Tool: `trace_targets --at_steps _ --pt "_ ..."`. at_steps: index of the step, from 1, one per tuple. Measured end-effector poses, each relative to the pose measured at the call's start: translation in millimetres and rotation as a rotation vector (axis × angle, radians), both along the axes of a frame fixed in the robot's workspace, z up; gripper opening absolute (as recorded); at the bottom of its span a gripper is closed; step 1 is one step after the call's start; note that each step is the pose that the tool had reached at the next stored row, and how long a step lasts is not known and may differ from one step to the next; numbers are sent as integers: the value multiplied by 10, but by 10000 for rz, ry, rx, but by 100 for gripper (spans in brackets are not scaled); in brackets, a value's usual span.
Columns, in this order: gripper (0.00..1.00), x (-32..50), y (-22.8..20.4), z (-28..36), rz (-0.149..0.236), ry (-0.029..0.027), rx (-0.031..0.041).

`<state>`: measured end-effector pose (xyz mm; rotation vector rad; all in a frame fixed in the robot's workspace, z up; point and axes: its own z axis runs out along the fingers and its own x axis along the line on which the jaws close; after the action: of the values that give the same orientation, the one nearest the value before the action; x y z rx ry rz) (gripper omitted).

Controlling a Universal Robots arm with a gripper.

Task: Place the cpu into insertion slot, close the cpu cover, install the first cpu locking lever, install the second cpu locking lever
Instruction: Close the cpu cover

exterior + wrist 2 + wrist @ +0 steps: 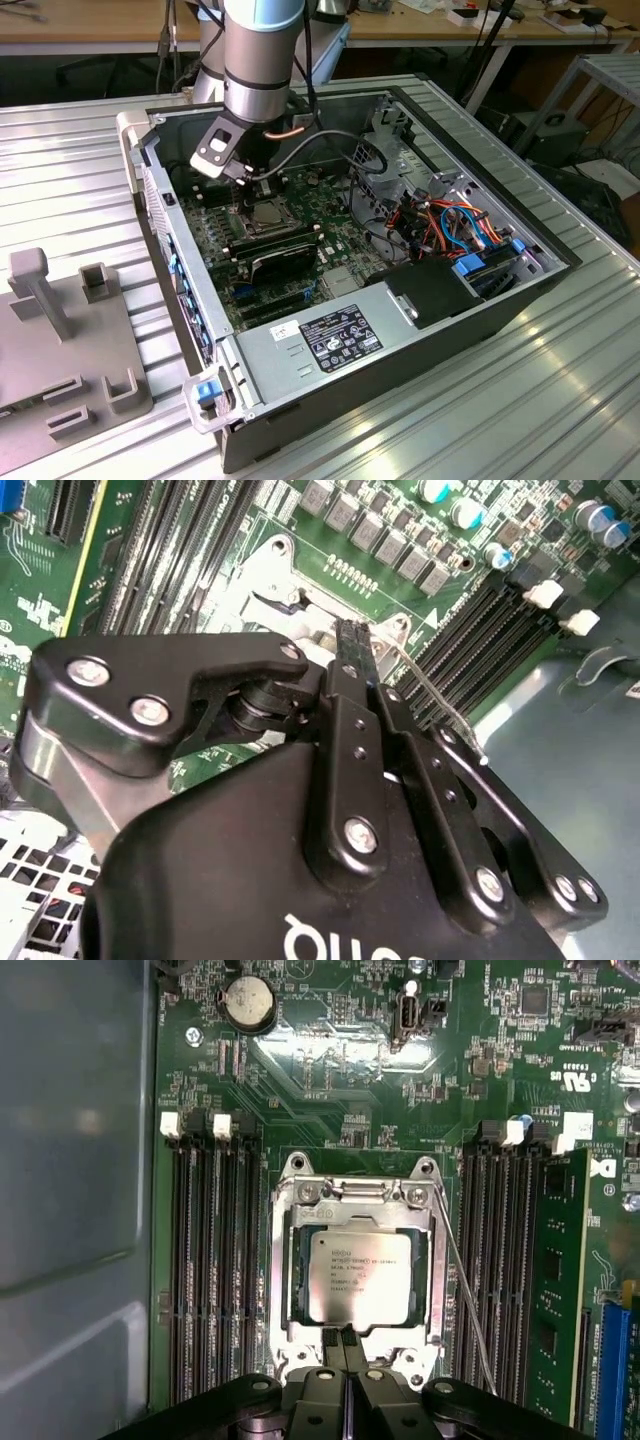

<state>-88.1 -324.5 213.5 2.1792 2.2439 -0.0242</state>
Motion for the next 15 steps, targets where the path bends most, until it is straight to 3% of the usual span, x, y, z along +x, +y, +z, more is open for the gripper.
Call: trace_targets --at_steps 3,9,15 --pt "11 113 0 0 -1 35 0" --pt "11 246 -1 0 -25 81 0" --pt "11 271 -45 3 -49 107 0"
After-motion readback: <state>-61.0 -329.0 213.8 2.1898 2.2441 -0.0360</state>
